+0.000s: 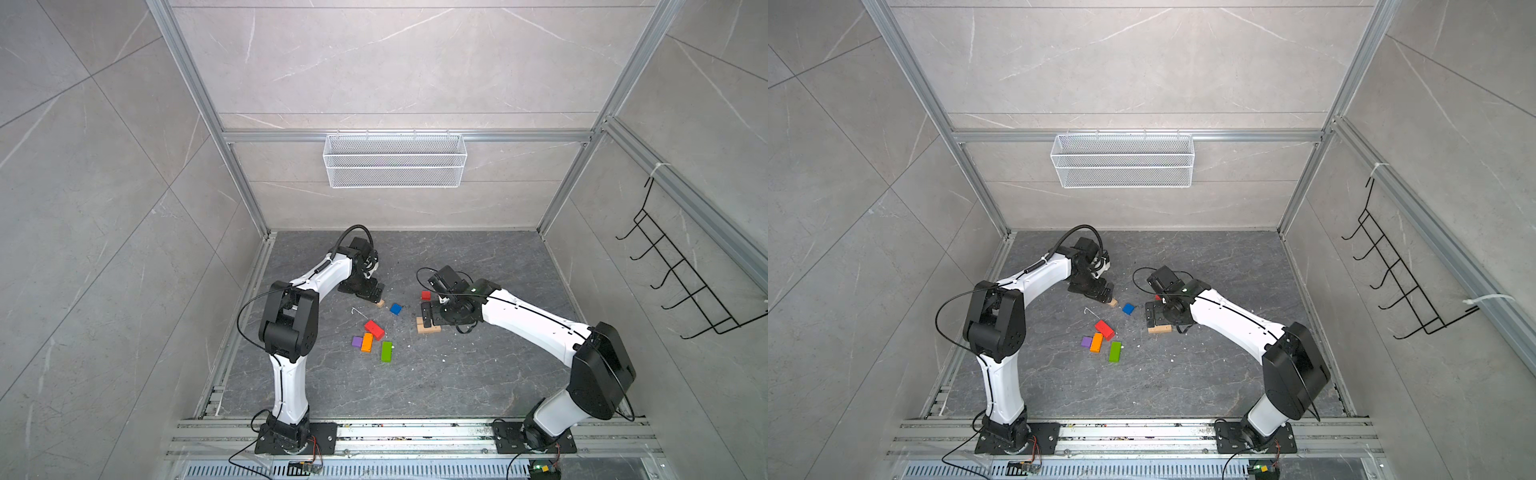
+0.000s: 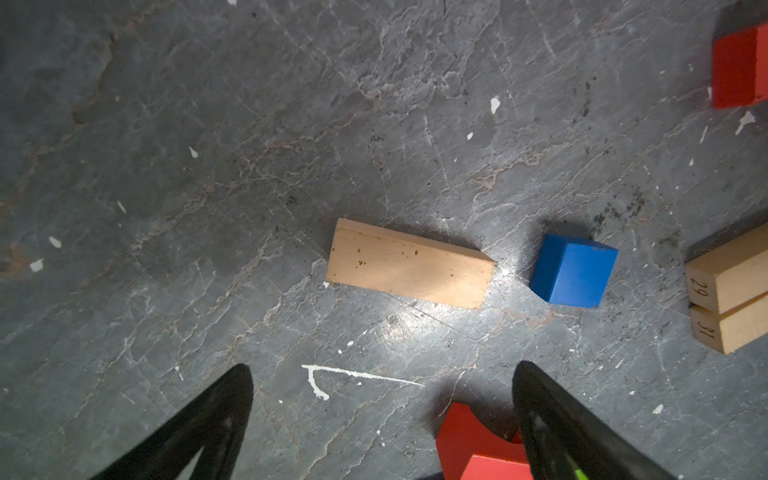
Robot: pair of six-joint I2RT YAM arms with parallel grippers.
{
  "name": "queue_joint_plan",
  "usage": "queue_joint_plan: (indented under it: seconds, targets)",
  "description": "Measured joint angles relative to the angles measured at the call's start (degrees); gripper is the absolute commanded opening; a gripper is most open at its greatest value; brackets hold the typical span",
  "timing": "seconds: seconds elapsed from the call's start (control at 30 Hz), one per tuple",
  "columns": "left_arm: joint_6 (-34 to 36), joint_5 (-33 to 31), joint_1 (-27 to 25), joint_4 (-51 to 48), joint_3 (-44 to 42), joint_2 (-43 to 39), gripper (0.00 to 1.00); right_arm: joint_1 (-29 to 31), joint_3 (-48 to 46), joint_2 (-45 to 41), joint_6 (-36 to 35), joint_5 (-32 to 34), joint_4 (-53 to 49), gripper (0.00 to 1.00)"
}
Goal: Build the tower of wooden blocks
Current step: 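Grasp the wood bar near the blue cube with left gripper while right lifts away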
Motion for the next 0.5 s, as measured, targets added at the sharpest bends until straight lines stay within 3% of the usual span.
queue_joint_plan:
  seconds: [0.5]
  targets:
    - [4.02, -1.97, -2.23, 4.74, 0.79, 5.6, 0.96, 0.0, -1.31, -2.47, 0.0, -0.59, -0.26, 0.99]
